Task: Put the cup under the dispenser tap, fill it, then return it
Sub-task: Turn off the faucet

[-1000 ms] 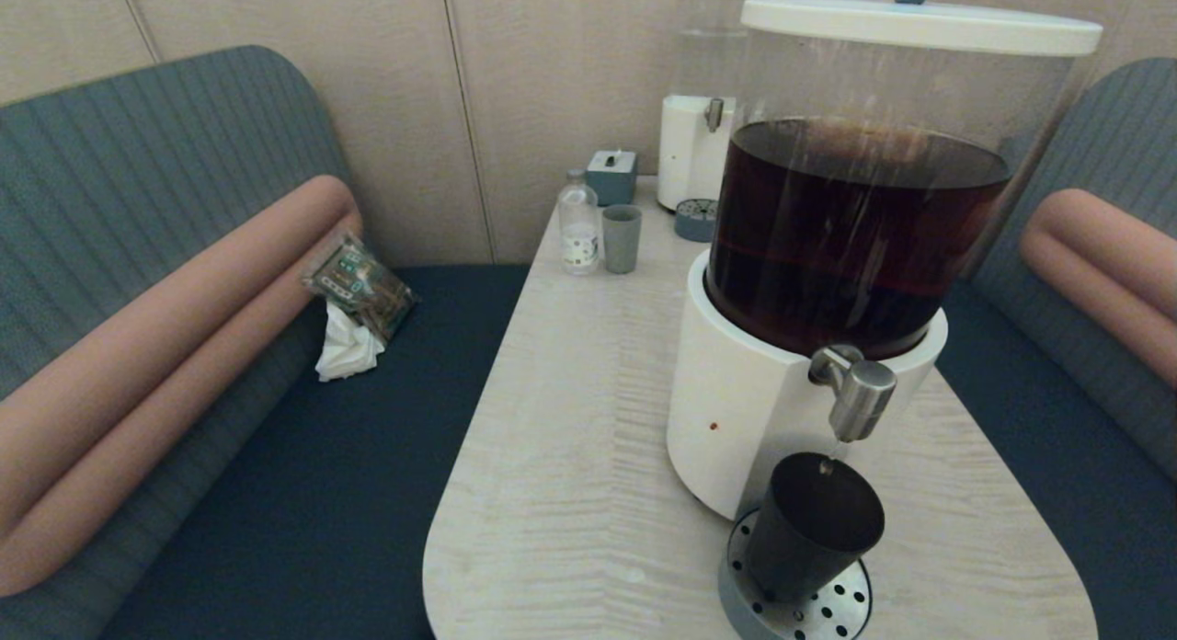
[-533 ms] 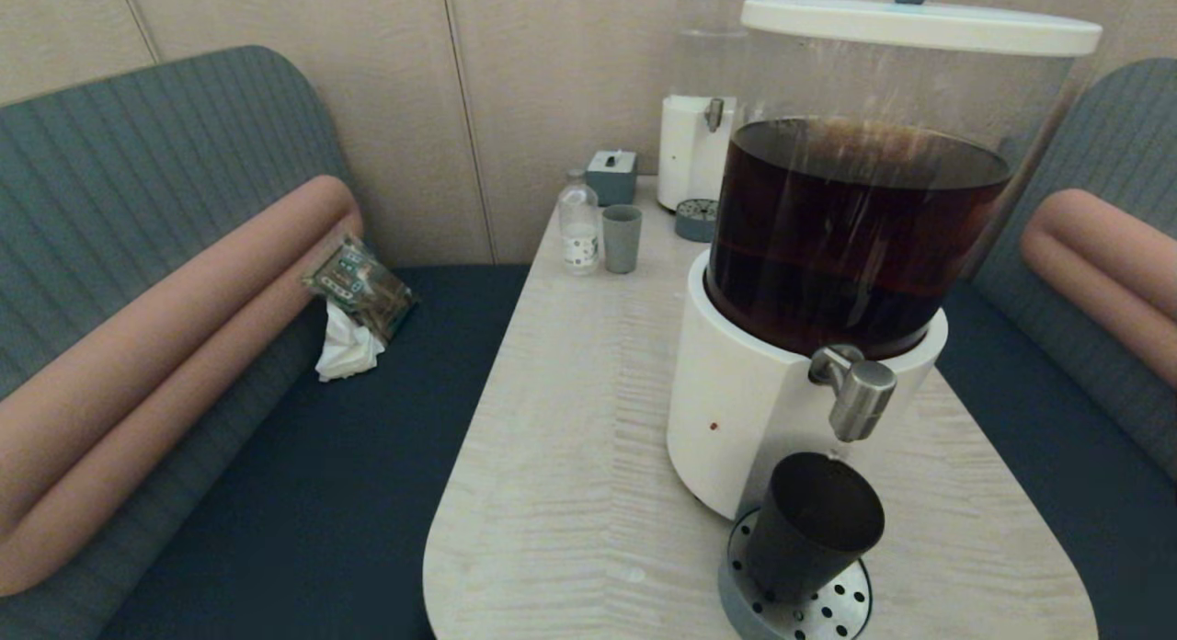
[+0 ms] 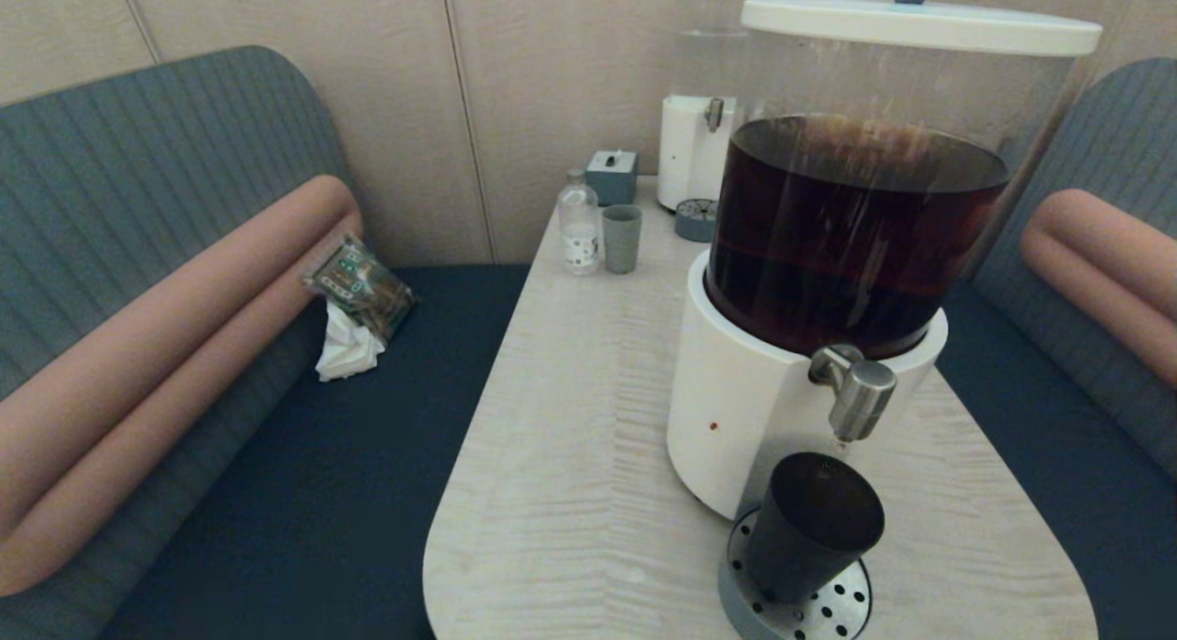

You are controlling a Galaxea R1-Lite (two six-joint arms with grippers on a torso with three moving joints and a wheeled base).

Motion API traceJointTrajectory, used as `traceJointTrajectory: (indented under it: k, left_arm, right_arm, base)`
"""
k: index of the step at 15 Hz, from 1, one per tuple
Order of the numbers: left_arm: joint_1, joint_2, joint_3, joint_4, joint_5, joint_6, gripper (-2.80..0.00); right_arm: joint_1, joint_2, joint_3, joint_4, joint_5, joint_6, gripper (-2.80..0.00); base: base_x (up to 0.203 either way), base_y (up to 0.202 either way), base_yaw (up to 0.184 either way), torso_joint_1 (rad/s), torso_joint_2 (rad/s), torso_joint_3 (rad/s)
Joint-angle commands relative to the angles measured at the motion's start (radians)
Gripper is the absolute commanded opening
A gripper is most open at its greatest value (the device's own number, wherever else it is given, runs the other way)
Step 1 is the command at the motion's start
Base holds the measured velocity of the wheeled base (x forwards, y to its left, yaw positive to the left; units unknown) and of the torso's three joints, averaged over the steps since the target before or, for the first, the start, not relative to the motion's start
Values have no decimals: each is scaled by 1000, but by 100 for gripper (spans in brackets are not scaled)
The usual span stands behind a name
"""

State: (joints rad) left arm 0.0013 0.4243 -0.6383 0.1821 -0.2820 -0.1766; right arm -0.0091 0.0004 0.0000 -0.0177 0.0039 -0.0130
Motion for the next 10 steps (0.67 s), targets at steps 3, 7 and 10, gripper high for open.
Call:
traceJointTrajectory:
  k: [3, 7, 10]
  left_arm:
    - [0, 284, -134, 8, -95, 30, -280]
    - [-1, 407, -233, 27, -217, 37, -280]
    - [-1, 470, -264, 30, -225, 37, -280]
  right_arm:
    - [0, -2, 6, -1, 1, -1, -280]
    - [0, -2, 6, -1, 1, -1, -280]
    - [0, -2, 6, -1, 1, -1, -280]
  base:
    - [0, 0, 0, 0, 0, 0]
    - [0, 0, 0, 0, 0, 0]
    - [0, 0, 0, 0, 0, 0]
